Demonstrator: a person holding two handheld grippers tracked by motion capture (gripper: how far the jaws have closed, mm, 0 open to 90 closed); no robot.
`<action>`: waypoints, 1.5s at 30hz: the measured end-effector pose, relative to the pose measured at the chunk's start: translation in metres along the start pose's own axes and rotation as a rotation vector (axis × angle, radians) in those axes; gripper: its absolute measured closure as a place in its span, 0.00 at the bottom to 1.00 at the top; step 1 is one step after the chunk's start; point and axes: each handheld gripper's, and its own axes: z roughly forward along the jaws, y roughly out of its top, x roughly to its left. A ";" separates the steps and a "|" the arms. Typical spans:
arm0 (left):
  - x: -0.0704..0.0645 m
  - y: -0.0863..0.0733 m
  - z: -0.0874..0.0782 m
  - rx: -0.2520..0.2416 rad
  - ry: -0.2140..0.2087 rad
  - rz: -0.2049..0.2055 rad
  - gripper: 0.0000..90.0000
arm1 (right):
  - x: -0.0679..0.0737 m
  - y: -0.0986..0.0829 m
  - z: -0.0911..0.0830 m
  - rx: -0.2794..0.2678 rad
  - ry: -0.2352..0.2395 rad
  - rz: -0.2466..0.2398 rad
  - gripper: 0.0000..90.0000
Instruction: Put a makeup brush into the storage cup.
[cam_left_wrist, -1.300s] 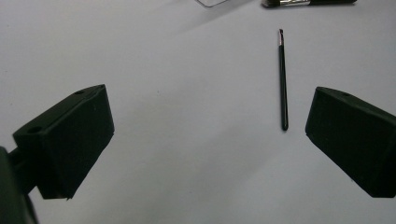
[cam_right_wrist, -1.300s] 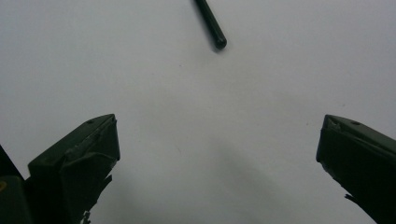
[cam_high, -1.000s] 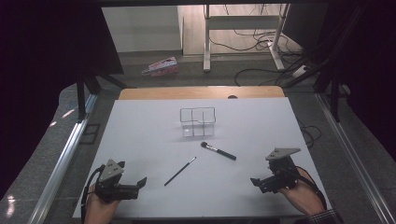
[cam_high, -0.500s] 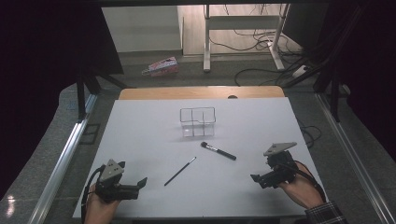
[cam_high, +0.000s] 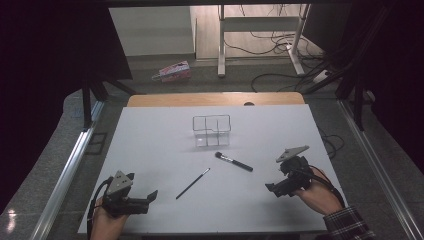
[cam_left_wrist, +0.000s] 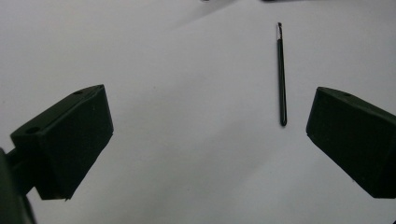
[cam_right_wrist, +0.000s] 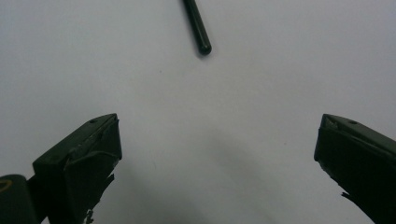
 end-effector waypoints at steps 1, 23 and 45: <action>0.000 0.000 0.000 0.000 0.000 0.000 0.01 | 0.000 0.000 0.000 0.000 0.000 0.000 0.00; 0.000 0.000 0.000 0.004 0.001 0.001 0.01 | -0.004 0.033 0.015 0.040 0.014 -0.007 0.01; 0.000 0.000 0.001 0.009 -0.004 0.004 0.01 | -0.003 0.062 0.040 0.066 0.046 -0.057 0.09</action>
